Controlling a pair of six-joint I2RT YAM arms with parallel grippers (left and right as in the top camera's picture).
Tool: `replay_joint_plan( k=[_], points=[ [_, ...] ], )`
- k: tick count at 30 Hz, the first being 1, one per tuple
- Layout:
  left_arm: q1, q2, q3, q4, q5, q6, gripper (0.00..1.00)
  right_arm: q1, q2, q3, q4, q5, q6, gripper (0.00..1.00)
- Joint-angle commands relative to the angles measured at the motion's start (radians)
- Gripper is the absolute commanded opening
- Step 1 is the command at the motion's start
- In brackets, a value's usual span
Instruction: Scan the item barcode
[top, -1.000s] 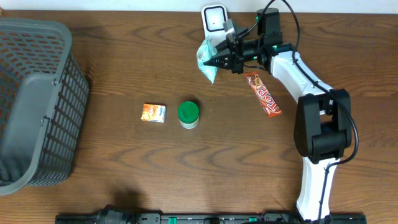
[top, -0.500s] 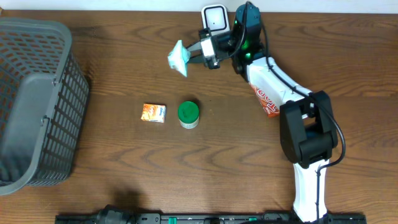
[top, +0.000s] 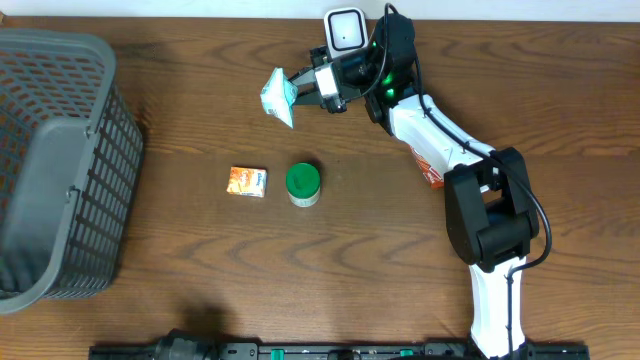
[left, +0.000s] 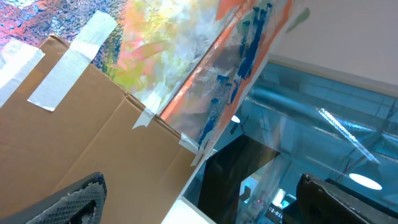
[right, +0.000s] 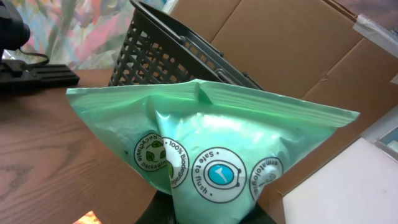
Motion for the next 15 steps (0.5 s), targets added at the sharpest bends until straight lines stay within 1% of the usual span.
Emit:
replay_joint_plan(
  k=[1,5,8,10,13,14,15],
  points=[
    [0.0,-0.008,-0.001,0.005,-0.006,0.018,0.98,-0.001,-0.004,0.005,0.005,-0.013,0.027,0.01],
    [0.0,-0.008,-0.001,0.005,-0.006,0.018,0.98,-0.006,-0.004,0.005,0.003,-0.013,0.086,0.01],
    [0.0,-0.008,-0.001,0.005,-0.006,0.018,0.98,-0.023,-0.004,0.005,-0.004,-0.013,0.263,0.01],
    [0.0,-0.008,-0.001,0.005,-0.006,0.018,0.98,-0.047,-0.004,0.005,-0.04,-0.013,0.378,0.01],
    [0.0,-0.008,-0.001,0.005,-0.006,0.018,0.98,-0.092,-0.004,0.005,-0.073,-0.013,0.51,0.01],
    [0.0,-0.008,-0.001,0.005,-0.006,0.018,0.98,-0.124,-0.004,0.005,-0.074,-0.013,0.63,0.01],
    [0.0,-0.008,-0.001,0.005,-0.006,0.018,0.98,-0.14,-0.004,0.005,-0.074,-0.013,0.696,0.01]
  ],
)
